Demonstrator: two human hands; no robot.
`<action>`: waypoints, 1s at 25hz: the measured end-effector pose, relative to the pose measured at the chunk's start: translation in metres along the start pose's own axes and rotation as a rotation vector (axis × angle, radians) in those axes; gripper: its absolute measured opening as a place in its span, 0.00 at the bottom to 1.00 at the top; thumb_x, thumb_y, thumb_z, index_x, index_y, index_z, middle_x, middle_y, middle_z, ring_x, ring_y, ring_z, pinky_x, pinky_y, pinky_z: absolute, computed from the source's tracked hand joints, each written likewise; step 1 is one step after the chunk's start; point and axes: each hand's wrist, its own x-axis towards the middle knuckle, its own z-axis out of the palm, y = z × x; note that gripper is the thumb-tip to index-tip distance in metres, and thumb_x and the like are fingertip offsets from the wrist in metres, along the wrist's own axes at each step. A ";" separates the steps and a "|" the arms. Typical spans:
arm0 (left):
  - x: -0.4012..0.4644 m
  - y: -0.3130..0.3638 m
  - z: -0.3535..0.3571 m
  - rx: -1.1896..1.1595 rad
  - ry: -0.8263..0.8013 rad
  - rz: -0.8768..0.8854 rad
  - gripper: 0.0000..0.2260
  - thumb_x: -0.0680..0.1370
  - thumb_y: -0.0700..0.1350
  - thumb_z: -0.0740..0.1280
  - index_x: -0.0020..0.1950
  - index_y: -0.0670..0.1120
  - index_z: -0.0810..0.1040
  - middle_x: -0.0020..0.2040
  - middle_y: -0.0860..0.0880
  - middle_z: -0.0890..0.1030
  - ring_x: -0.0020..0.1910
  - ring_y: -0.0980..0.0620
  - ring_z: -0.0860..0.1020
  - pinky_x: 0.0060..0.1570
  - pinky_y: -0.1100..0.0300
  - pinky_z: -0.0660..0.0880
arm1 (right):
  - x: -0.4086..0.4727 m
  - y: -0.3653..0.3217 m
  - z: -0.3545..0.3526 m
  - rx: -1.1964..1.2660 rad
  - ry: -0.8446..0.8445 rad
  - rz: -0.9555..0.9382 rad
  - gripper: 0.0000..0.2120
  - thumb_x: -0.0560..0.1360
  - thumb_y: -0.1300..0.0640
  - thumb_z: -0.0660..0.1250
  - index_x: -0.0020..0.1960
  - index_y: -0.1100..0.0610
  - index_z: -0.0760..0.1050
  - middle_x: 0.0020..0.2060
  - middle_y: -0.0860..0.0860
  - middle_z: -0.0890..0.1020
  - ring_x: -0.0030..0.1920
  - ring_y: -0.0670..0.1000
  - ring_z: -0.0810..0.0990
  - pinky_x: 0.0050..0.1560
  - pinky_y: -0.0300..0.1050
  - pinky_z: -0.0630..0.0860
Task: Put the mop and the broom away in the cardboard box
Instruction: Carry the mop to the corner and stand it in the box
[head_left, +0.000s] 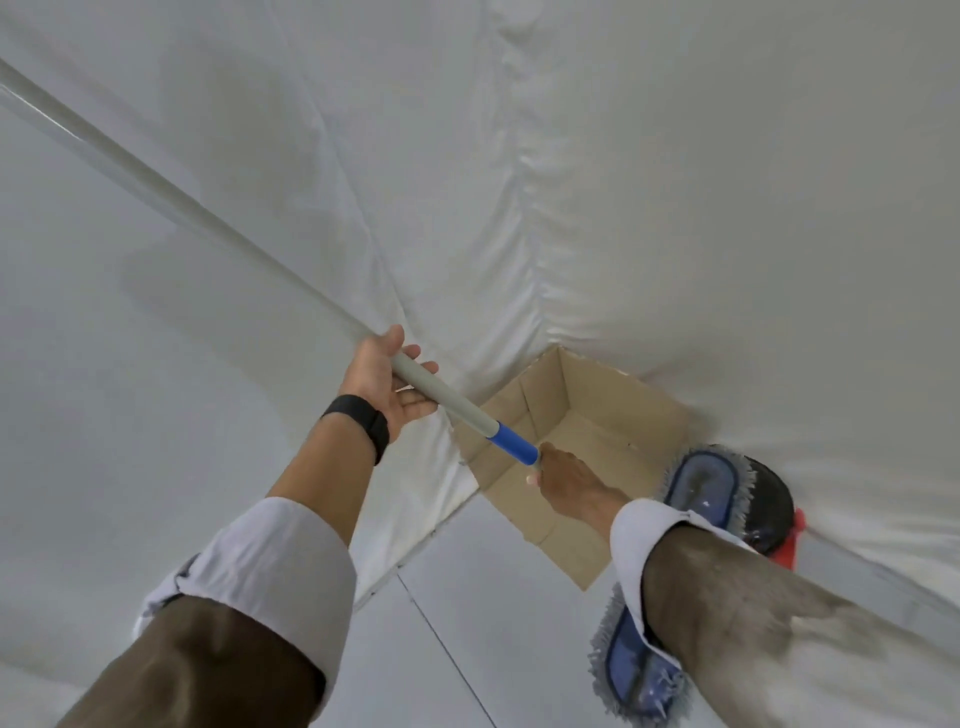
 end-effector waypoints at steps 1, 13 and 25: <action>0.026 0.012 -0.002 0.024 -0.009 -0.018 0.17 0.79 0.55 0.63 0.56 0.42 0.79 0.55 0.39 0.83 0.56 0.38 0.81 0.58 0.40 0.76 | 0.027 -0.009 0.002 0.013 0.001 0.031 0.12 0.81 0.54 0.64 0.63 0.56 0.70 0.52 0.54 0.81 0.49 0.56 0.80 0.49 0.51 0.75; 0.397 0.092 0.003 0.188 -0.154 -0.102 0.10 0.78 0.50 0.66 0.50 0.44 0.78 0.54 0.41 0.84 0.55 0.43 0.83 0.58 0.43 0.77 | 0.382 -0.095 0.063 0.332 0.222 0.308 0.09 0.80 0.63 0.62 0.60 0.61 0.74 0.54 0.60 0.81 0.50 0.59 0.79 0.46 0.48 0.70; 0.672 0.046 0.076 0.243 -0.123 -0.327 0.13 0.79 0.47 0.68 0.58 0.40 0.79 0.62 0.40 0.80 0.55 0.48 0.82 0.53 0.53 0.77 | 0.649 -0.042 0.088 0.577 0.211 0.544 0.10 0.78 0.68 0.61 0.49 0.53 0.71 0.44 0.54 0.77 0.43 0.56 0.76 0.40 0.47 0.68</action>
